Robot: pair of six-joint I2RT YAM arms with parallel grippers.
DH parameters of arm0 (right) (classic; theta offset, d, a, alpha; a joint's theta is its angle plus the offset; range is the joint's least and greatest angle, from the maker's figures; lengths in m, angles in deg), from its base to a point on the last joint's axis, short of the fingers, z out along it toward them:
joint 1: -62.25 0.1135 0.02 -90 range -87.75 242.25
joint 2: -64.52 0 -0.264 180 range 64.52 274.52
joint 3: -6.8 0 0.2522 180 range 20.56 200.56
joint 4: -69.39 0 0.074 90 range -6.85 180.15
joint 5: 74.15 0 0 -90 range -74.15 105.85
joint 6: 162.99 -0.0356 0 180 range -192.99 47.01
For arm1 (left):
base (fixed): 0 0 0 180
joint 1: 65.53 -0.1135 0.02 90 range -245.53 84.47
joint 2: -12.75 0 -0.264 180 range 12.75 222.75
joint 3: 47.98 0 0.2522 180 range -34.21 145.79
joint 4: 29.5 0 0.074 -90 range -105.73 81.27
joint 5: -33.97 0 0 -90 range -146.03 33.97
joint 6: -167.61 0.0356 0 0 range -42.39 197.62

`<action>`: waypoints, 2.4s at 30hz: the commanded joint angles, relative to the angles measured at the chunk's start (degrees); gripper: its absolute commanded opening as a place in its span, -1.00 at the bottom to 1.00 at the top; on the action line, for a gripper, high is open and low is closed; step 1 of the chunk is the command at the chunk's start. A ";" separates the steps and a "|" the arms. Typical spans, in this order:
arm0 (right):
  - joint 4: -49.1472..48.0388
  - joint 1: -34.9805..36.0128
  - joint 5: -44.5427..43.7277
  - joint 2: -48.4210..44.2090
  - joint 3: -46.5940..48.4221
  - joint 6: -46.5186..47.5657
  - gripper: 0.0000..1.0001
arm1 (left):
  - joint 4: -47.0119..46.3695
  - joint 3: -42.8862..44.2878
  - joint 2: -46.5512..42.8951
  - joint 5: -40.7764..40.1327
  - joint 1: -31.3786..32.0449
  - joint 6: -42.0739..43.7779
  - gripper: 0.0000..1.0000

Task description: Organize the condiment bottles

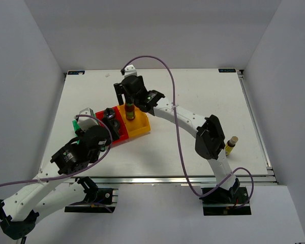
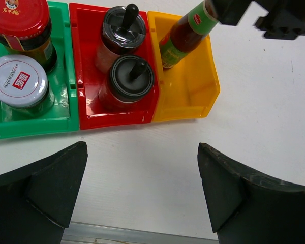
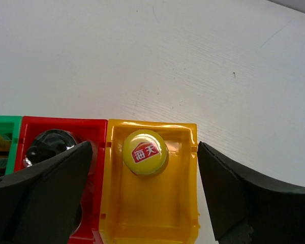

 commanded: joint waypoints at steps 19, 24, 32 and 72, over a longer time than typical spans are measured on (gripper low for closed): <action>15.18 -25.02 1.53 -46.71 -39.19 -6.47 0.79 | -11.25 -3.54 3.86 3.93 0.09 5.20 0.96; 17.19 -38.22 5.46 -55.00 -50.48 -7.44 0.79 | -14.76 -1.43 10.20 5.52 0.00 8.37 0.96; 20.97 -49.32 7.41 -60.46 -61.04 -11.31 0.79 | -23.12 0.85 17.75 9.66 -0.09 14.87 0.96; 28.01 -51.60 3.90 -62.39 -71.15 -18.43 0.08 | -26.72 0.94 24.18 18.97 -4.04 17.16 0.96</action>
